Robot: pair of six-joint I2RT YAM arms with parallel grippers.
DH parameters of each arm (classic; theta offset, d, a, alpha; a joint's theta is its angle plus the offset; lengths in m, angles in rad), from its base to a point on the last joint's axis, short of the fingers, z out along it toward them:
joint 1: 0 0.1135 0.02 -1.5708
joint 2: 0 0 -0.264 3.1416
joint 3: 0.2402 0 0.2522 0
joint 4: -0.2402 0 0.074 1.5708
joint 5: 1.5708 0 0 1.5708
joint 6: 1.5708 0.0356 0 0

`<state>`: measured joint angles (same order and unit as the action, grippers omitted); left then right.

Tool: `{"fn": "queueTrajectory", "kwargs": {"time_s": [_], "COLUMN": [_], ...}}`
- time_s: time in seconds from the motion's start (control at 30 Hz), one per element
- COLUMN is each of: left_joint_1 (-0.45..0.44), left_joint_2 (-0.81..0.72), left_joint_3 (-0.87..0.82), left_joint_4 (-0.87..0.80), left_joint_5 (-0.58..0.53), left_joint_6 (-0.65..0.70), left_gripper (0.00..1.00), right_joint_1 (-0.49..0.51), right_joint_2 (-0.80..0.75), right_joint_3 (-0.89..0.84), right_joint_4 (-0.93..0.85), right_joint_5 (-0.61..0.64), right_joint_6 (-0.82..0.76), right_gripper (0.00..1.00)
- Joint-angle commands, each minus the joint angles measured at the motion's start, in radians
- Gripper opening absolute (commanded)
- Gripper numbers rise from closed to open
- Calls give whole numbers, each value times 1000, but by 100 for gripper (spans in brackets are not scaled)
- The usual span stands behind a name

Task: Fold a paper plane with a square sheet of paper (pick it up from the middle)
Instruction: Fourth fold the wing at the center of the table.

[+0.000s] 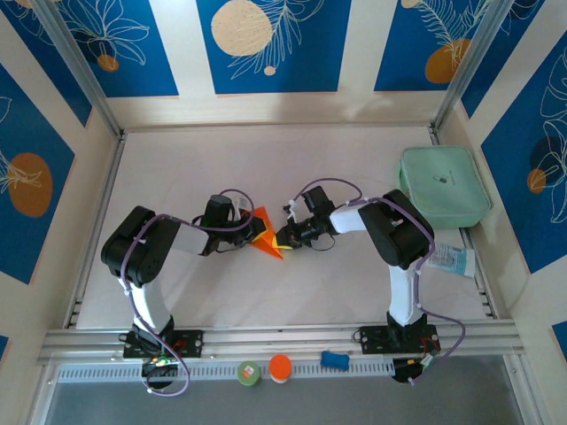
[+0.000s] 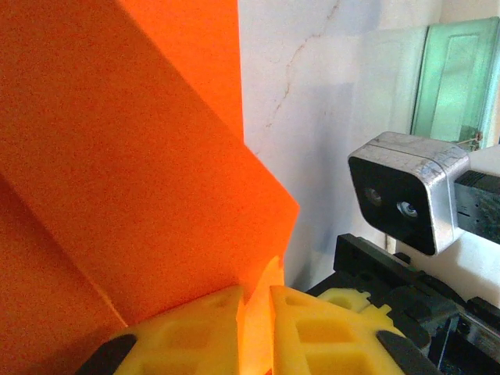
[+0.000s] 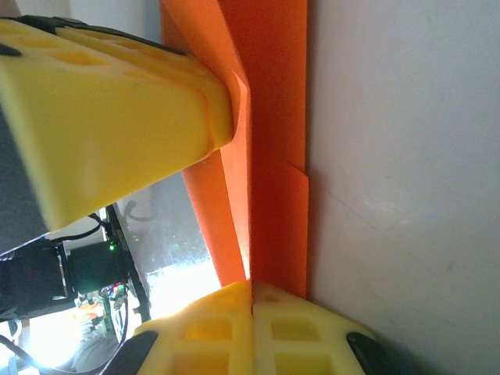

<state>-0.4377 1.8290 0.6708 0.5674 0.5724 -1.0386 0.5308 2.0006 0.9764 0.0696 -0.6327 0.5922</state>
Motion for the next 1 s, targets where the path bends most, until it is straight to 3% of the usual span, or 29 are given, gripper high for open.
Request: {"fn": "queueTrajectory", "kwargs": {"time_s": [0.0,0.2,0.6,0.97], "left_joint_1": [3,4,4,3], "left_joint_2": [1,12,32,47], "left_joint_3": [20,19,33,34], "left_joint_4": [-10,-2,-10,-22], "left_joint_5": [4,4,13,9], "left_joint_6": [23,23,26,29], "left_gripper": [16,15,15,14], "right_joint_1": [-15,-15,-12,-12], "right_joint_2": [60,60,65,50], "right_joint_3": [-18,-13,-2,8], "right_joint_4": [-109,-121,-143,-160], "right_joint_5": [139,141,139,133], "right_joint_6": [-17,-17,-23,-14], "right_gripper": [3,7,5,9]}}
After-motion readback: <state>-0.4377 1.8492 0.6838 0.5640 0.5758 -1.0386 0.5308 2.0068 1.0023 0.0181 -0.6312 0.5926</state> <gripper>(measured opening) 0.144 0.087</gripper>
